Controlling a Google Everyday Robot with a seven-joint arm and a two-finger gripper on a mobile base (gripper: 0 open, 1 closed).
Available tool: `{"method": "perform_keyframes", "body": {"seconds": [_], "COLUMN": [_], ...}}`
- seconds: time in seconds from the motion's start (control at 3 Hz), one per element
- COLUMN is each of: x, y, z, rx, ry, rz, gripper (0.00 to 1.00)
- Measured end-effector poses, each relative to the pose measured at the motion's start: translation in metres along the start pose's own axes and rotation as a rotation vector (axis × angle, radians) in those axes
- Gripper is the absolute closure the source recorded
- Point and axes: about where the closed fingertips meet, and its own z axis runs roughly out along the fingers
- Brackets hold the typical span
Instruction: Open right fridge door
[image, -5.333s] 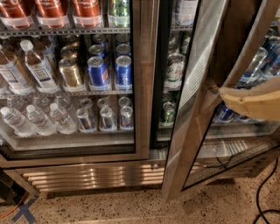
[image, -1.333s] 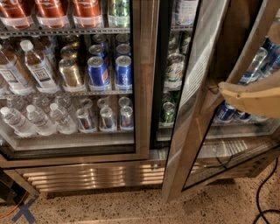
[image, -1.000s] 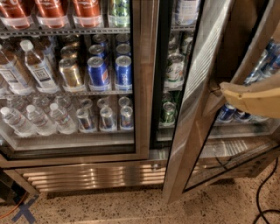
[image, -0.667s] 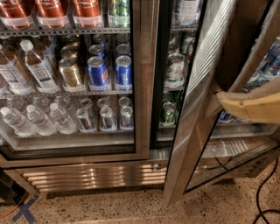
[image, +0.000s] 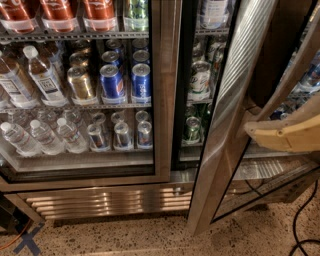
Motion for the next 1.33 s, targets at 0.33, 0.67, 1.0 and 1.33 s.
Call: {"method": "perform_keyframes", "body": {"seconds": [0.33, 0.67, 1.0, 1.33], "x": [0.000, 0.000, -0.003, 0.036], "y": [0.000, 0.000, -0.005, -0.021], "z": [0.000, 0.000, -0.003, -0.021], "rx": [0.000, 0.000, 0.035, 0.136], "ry": [0.000, 0.000, -0.041, -0.056], "rz": [0.000, 0.000, 0.036, 0.121], "gripper": [0.00, 0.00, 0.00, 0.00]}}
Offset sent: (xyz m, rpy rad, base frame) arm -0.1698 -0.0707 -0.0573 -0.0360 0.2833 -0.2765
